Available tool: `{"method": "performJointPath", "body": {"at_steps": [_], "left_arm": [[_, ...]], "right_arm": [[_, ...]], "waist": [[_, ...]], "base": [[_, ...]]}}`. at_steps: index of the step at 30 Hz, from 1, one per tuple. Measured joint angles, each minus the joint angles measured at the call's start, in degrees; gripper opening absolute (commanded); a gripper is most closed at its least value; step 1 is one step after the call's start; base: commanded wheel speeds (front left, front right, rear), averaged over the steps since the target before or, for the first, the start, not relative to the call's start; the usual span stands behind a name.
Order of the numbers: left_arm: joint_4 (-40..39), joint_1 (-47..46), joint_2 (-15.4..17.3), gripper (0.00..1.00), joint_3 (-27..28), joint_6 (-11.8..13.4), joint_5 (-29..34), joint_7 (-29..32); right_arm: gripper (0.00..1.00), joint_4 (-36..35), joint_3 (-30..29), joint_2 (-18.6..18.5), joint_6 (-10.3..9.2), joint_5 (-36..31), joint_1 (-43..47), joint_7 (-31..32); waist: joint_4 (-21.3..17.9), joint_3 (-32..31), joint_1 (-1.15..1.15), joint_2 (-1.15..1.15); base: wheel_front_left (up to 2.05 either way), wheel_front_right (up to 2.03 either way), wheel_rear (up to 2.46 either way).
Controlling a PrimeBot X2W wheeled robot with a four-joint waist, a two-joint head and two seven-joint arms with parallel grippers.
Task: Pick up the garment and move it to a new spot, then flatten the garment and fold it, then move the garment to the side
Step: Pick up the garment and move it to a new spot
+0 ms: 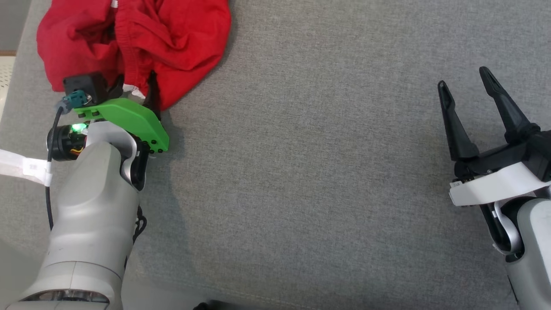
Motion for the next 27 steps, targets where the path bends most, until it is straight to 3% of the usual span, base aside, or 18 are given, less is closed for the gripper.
{"method": "performJointPath", "body": {"at_steps": [1, 6, 10, 15, 20, 27], "left_arm": [[0.35, -0.20, 0.31, 0.00, -0.64, 0.00, -0.54, -0.73], [1.08, 0.32, 1.70, 0.00, -3.34, -0.08, -2.78, -4.23], [-1.45, 3.49, 3.70, 0.00, -2.03, -0.04, -3.20, -5.71], [-16.17, 11.20, 5.97, 0.00, 3.19, 3.05, -1.44, -6.05], [-29.70, 22.70, 5.77, 0.00, 6.46, 4.93, 1.69, -6.04], [-41.36, 32.67, 3.58, 0.00, 4.20, 5.72, 4.88, -6.03]], "right_arm": [[1.00, -0.07, -0.24, -0.05, 0.00, 0.00, 0.10, -0.01], [1.00, -0.21, -0.87, 0.23, 0.00, -0.04, 0.60, -0.38], [1.00, 0.22, -0.76, 1.25, 0.00, -0.13, 1.12, -1.38], [1.00, 1.18, -0.09, 3.08, 0.00, -0.14, 2.67, -2.57], [1.00, 2.08, 0.85, 5.11, 0.00, 0.01, 5.40, -3.39], [1.00, 2.12, 1.15, 7.16, 0.00, 0.01, 8.74, -3.48]], "waist": [[-0.42, 0.33, 0.00, 0.00], [-1.33, -0.07, 0.00, 0.00], [-1.51, -2.18, 0.00, 0.00], [-1.64, -6.40, -0.01, 0.00], [-2.31, -11.66, -0.01, 0.00], [-4.66, -18.05, -0.01, 0.00]], "base": [[0.00, 0.00, 0.00], [0.00, 0.00, 0.00], [0.00, 0.00, 0.00], [0.00, 0.00, 0.00], [0.00, 0.00, 0.00], [0.00, 0.00, 0.00]]}}
